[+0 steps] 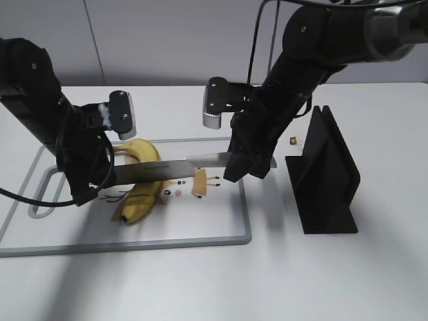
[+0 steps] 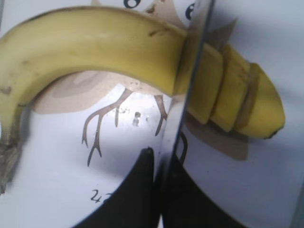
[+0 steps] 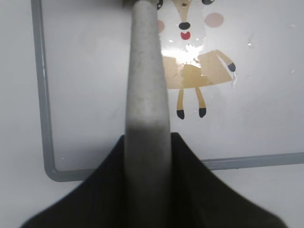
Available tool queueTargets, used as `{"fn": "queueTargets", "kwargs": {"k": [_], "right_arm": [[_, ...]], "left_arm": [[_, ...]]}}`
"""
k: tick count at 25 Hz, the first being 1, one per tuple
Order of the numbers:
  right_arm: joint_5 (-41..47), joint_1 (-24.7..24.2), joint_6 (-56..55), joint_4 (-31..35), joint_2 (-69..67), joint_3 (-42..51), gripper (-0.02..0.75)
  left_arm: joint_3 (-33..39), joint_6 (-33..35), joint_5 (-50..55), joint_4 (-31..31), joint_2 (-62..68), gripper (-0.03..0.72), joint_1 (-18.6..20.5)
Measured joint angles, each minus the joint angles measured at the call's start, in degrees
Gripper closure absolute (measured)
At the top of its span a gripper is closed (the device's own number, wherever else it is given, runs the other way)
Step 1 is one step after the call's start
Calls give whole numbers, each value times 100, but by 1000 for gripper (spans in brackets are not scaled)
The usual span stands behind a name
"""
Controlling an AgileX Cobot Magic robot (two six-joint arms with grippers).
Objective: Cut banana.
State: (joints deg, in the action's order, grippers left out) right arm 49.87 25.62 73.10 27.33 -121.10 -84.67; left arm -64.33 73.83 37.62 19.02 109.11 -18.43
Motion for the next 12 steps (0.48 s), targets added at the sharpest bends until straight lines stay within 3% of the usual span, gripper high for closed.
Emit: {"fn": "queueTargets", "kwargs": {"k": [12], "right_arm": [[-131, -24, 34, -15, -647, -62, 563]], "left_arm": [[-5, 61, -312, 67, 552, 684, -7]]}}
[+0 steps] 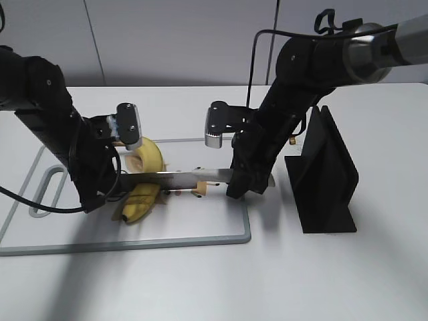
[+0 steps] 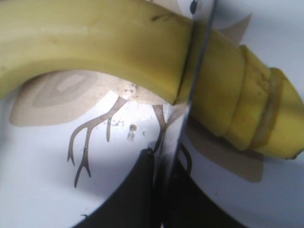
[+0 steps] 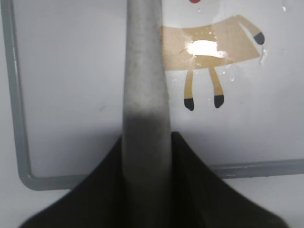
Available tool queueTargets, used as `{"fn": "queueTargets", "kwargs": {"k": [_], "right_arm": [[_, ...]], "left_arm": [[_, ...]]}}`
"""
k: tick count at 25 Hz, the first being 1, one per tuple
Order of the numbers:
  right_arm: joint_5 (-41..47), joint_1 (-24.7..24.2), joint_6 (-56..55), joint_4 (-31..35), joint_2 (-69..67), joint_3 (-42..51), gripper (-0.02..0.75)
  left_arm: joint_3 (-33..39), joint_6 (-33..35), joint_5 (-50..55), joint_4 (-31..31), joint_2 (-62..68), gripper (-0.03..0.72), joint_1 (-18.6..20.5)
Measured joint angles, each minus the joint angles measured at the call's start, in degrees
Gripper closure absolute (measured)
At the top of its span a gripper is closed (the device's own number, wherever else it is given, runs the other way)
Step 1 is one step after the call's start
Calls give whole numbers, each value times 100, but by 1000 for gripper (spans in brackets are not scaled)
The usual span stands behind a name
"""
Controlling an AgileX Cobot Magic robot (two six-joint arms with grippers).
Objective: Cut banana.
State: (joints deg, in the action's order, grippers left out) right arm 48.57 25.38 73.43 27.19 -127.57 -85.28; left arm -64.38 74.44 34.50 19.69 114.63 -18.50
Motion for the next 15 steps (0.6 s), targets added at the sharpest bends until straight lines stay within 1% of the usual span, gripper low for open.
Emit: {"fn": "queueTargets", "kwargs": {"k": [15], "right_arm": [[12, -7, 5, 6, 18, -23, 561]], "left_arm": [[5, 11, -3, 11, -133, 683, 0]]}}
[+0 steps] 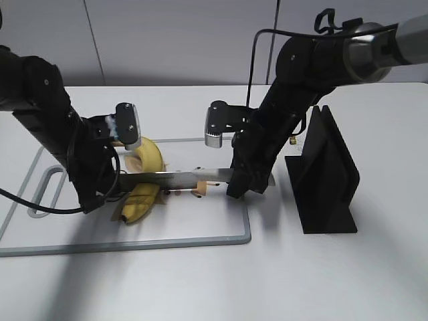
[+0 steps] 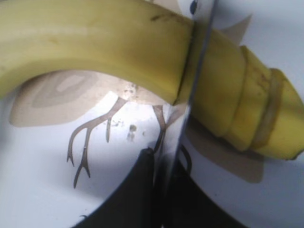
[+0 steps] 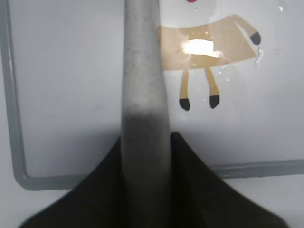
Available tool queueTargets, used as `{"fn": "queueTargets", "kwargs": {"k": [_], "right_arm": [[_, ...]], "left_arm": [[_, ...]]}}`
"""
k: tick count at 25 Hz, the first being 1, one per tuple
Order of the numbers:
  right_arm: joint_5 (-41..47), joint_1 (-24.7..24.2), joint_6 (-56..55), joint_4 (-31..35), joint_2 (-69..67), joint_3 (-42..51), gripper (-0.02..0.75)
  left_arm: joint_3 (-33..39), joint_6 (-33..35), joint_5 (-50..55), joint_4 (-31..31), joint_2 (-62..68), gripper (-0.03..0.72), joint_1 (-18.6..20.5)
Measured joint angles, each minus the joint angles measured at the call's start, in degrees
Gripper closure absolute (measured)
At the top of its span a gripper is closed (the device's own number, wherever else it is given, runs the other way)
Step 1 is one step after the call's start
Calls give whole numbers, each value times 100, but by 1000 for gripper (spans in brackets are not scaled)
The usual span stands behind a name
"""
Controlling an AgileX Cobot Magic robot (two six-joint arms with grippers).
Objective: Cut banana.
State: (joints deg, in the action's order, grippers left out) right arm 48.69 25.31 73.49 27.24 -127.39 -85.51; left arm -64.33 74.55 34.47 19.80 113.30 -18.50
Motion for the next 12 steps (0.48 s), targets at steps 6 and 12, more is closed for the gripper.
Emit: {"fn": "queueTargets", "kwargs": {"k": [6, 12], "right_arm": [[-145, 25, 0, -49, 235, 46, 561], [-129, 32, 0, -83, 708, 46, 561]], "left_arm": [[121, -37, -68, -54, -243, 683, -5], [127, -88, 52, -142, -756, 684, 1]]}}
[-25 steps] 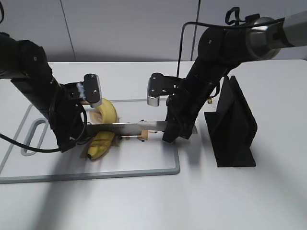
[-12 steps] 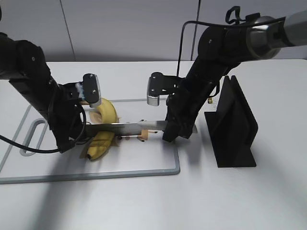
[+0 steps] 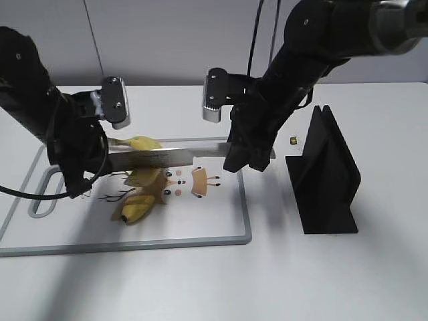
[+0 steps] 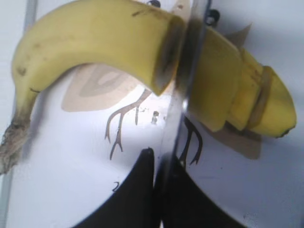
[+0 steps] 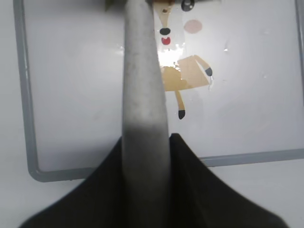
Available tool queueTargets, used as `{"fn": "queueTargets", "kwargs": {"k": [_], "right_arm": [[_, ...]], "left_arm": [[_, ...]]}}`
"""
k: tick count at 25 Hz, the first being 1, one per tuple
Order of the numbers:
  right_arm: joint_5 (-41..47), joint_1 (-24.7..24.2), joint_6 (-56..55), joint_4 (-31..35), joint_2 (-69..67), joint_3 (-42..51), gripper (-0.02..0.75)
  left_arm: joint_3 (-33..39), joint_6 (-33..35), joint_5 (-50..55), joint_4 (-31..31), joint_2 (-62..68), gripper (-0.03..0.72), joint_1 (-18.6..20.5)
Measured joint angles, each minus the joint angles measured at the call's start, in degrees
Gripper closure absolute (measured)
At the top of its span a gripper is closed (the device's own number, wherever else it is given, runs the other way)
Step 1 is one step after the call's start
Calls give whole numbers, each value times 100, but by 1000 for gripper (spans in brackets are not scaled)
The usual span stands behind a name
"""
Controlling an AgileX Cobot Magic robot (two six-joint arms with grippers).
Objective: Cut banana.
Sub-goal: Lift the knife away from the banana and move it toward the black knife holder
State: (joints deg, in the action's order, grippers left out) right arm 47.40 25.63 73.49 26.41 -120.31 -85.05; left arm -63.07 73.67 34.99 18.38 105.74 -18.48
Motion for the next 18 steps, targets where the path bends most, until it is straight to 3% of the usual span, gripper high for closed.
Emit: {"fn": "queueTargets", "kwargs": {"k": [18], "right_arm": [[385, 22, -19, -36, 877, 0, 563]], "left_arm": [[2, -23, 600, -12, -1221, 679, 0]]}}
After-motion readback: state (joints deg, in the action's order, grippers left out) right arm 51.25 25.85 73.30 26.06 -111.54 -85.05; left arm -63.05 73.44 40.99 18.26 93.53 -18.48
